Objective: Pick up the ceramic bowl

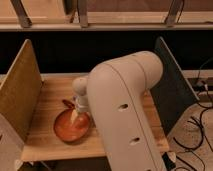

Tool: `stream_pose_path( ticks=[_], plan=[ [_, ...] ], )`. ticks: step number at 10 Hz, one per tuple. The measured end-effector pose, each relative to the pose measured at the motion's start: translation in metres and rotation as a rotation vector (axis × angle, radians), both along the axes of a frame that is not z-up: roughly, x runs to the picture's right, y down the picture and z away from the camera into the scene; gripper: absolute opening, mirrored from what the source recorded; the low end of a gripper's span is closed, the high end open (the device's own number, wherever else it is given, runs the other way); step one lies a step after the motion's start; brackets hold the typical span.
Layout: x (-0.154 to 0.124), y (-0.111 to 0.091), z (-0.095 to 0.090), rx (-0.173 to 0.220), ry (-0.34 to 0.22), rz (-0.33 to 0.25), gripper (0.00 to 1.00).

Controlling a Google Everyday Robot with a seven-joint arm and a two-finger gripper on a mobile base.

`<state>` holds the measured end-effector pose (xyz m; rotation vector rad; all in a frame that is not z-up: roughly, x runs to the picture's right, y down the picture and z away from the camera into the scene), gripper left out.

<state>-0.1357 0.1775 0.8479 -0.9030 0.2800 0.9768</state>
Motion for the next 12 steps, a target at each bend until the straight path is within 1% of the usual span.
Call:
stream_pose_path(
  ticks=[3, 4, 5, 6, 8, 10, 12],
  plan=[
    [-0.003, -0.002, 0.003, -0.002, -0.006, 0.0, 0.23],
    [-0.004, -0.004, 0.003, 0.002, -0.009, 0.0, 0.14],
    [-0.006, -0.011, 0.001, 0.018, -0.018, -0.001, 0.03],
    [-0.008, -0.019, -0.002, 0.039, -0.026, -0.003, 0.0],
    [-0.009, -0.038, -0.01, 0.095, -0.027, 0.006, 0.0],
    [-0.007, -0.061, -0.024, 0.168, -0.026, 0.023, 0.0],
    [-0.002, -0.078, -0.042, 0.236, -0.02, 0.043, 0.0]
  ],
)
